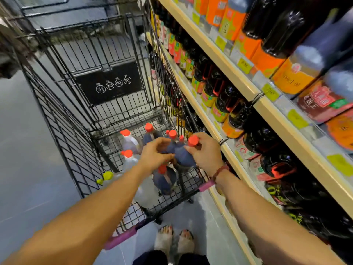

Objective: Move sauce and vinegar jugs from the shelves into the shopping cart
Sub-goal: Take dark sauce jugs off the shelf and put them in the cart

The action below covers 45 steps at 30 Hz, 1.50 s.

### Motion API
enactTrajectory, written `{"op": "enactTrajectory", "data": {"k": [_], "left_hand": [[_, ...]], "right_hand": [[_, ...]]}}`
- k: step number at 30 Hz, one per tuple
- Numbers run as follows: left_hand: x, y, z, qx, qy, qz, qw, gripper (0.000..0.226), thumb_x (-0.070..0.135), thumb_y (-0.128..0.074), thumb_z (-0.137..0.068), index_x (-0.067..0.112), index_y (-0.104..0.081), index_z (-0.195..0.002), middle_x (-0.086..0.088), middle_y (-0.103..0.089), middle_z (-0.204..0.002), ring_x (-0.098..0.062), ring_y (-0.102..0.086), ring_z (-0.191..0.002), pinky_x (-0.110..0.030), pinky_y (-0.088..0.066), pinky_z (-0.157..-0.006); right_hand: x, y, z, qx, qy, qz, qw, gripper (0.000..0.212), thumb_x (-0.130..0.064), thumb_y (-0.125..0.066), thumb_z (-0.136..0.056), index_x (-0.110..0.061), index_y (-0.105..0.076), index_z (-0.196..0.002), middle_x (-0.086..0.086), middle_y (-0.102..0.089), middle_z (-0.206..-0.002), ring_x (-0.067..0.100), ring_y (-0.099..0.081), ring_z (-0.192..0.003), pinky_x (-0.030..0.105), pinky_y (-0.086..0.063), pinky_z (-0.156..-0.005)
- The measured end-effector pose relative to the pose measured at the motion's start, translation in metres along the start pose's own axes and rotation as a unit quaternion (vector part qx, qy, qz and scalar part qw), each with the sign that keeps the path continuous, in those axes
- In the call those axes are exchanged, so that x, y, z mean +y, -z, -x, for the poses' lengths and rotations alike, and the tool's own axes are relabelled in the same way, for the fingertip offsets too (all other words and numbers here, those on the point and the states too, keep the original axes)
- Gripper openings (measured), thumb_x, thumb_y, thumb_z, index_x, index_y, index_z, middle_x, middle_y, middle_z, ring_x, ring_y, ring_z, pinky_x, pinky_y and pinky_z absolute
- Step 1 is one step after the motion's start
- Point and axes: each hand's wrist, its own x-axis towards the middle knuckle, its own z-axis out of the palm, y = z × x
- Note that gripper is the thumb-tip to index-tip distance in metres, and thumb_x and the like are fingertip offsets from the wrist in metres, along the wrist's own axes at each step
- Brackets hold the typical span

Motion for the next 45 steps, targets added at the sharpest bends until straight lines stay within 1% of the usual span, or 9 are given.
{"op": "enactTrajectory", "data": {"k": [5, 12, 18, 20, 25, 28, 31, 36, 45], "left_hand": [[0.055, 0.027, 0.005, -0.061, -0.049, 0.032, 0.996, 0.065, 0.013, -0.085, -0.064, 0.018, -0.057, -0.123, 0.002, -0.060, -0.121, -0.014, -0.054, -0.114, -0.033, -0.044, -0.098], [0.146, 0.038, 0.014, -0.121, -0.165, 0.084, 0.975, 0.071, 0.019, -0.090, -0.056, 0.025, -0.058, -0.119, -0.002, -0.062, -0.124, -0.020, -0.057, -0.118, -0.046, -0.044, -0.103], [0.210, 0.018, 0.037, -0.192, -0.220, 0.132, 0.947, 0.063, 0.008, -0.084, -0.066, 0.031, -0.051, -0.116, 0.001, -0.058, -0.122, 0.002, -0.059, -0.104, -0.013, -0.049, -0.085], [0.226, 0.003, 0.047, -0.215, -0.238, 0.143, 0.936, 0.068, 0.017, -0.087, -0.063, 0.031, -0.052, -0.119, -0.003, -0.060, -0.125, -0.013, -0.061, -0.111, -0.028, -0.052, -0.091], [0.251, -0.044, 0.075, -0.218, -0.247, 0.190, 0.925, 0.056, 0.000, -0.085, -0.060, 0.030, -0.057, -0.098, -0.002, -0.067, -0.103, -0.017, -0.067, -0.091, -0.029, -0.054, -0.077], [0.256, -0.078, 0.095, -0.225, -0.233, 0.201, 0.924, 0.056, 0.015, -0.091, -0.044, 0.037, -0.063, -0.088, 0.004, -0.072, -0.093, -0.017, -0.068, -0.086, -0.035, -0.056, -0.078], [0.253, -0.112, 0.119, -0.230, -0.215, 0.192, 0.930, 0.062, 0.014, -0.091, -0.048, 0.026, -0.060, -0.100, -0.001, -0.072, -0.098, -0.013, -0.070, -0.086, -0.034, -0.057, -0.078], [0.252, -0.164, 0.171, -0.250, -0.174, 0.190, 0.933, 0.058, 0.005, -0.084, -0.062, 0.018, -0.057, -0.112, -0.003, -0.070, -0.103, -0.014, -0.070, -0.088, -0.026, -0.055, -0.071], [0.272, -0.238, 0.227, -0.243, -0.148, 0.207, 0.936, 0.053, 0.004, -0.083, -0.064, 0.018, -0.056, -0.107, -0.004, -0.070, -0.092, -0.016, -0.070, -0.077, -0.023, -0.055, -0.061]], "right_hand": [[-0.058, 0.058, 0.002, 0.051, 0.056, -0.068, 0.995, 0.022, -0.011, -0.077, -0.075, -0.004, -0.067, -0.093, 0.000, -0.065, -0.087, 0.010, -0.061, -0.082, 0.011, -0.048, -0.073], [-0.136, 0.129, 0.023, 0.129, 0.115, -0.222, 0.960, 0.024, -0.004, -0.074, -0.076, -0.021, -0.062, -0.089, 0.005, -0.069, -0.088, 0.013, -0.067, -0.085, 0.020, -0.052, -0.075], [-0.166, 0.187, 0.051, 0.212, 0.178, -0.247, 0.929, 0.021, -0.005, -0.071, -0.079, -0.020, -0.065, -0.092, -0.001, -0.070, -0.086, 0.006, -0.067, -0.080, 0.021, -0.051, -0.074], [-0.169, 0.208, 0.064, 0.245, 0.188, -0.263, 0.914, 0.018, -0.003, -0.070, -0.080, -0.015, -0.065, -0.092, -0.004, -0.070, -0.081, 0.001, -0.066, -0.074, 0.019, -0.051, -0.072], [-0.154, 0.242, 0.093, 0.298, 0.177, -0.280, 0.895, 0.015, -0.003, -0.070, -0.081, -0.009, -0.066, -0.095, 0.019, -0.068, -0.073, 0.013, -0.060, -0.075, 0.027, -0.049, -0.073], [-0.130, 0.261, 0.115, 0.327, 0.160, -0.285, 0.887, 0.015, -0.004, -0.069, -0.081, -0.010, -0.066, -0.095, 0.016, -0.066, -0.072, 0.012, -0.057, -0.069, 0.019, -0.047, -0.066], [-0.098, 0.277, 0.141, 0.344, 0.138, -0.275, 0.887, 0.015, -0.012, -0.073, -0.078, -0.017, -0.066, -0.091, 0.035, -0.062, -0.077, 0.017, -0.052, -0.072, 0.025, -0.044, -0.066], [-0.041, 0.301, 0.207, 0.319, 0.096, -0.229, 0.915, 0.029, -0.017, -0.078, -0.074, -0.024, -0.066, -0.100, 0.001, -0.070, -0.104, 0.010, -0.066, -0.093, 0.026, -0.054, -0.080], [0.024, 0.327, 0.294, 0.280, -0.077, -0.228, 0.929, 0.050, -0.033, -0.079, -0.072, -0.018, -0.060, -0.116, -0.001, -0.071, -0.102, 0.011, -0.069, -0.092, 0.031, -0.058, -0.076]]}}
